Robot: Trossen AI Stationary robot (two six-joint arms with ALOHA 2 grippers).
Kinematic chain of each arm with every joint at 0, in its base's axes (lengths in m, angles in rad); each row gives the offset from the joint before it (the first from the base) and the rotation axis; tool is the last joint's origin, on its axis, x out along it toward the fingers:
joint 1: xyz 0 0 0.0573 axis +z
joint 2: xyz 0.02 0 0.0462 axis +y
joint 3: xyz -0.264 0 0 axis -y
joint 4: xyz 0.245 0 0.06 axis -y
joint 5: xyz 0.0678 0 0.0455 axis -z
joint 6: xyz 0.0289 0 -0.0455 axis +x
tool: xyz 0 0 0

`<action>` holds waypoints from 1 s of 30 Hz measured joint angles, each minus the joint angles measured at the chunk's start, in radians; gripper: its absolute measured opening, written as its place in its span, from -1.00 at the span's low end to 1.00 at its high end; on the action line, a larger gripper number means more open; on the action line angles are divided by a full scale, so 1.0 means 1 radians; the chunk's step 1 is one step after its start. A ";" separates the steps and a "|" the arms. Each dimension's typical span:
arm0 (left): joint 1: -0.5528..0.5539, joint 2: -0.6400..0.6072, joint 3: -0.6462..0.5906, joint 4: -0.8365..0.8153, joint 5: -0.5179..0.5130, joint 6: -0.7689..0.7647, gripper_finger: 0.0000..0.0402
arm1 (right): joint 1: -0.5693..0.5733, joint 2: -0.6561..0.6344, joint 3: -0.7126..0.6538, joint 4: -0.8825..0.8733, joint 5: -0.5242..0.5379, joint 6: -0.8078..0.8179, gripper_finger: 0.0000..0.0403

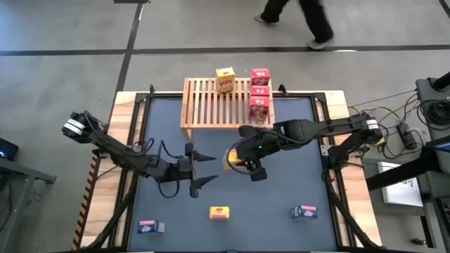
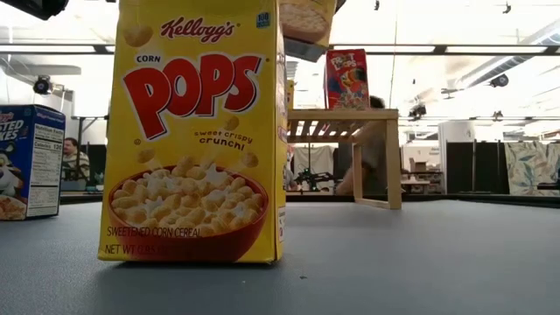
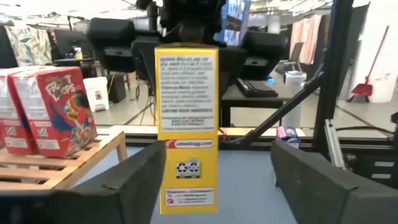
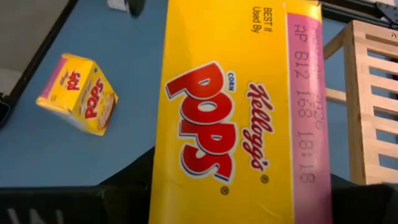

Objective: Stack cereal on shelf
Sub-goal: Put the top yellow cereal box on the shelf aligned with the yellow cereal box

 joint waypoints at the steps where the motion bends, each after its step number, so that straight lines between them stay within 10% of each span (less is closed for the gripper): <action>1: 0.002 0.010 0.008 0.000 -0.003 0.000 0.46 | 0.002 0.004 0.000 0.008 0.001 0.005 -0.13; 15: 0.061 0.093 0.138 -0.203 -0.108 -0.104 0.78 | 0.014 0.005 0.000 0.054 0.018 0.027 -0.13; 30: 0.068 0.089 0.135 -0.209 0.009 -0.101 0.11 | 0.037 0.005 0.000 0.061 0.015 0.012 -0.13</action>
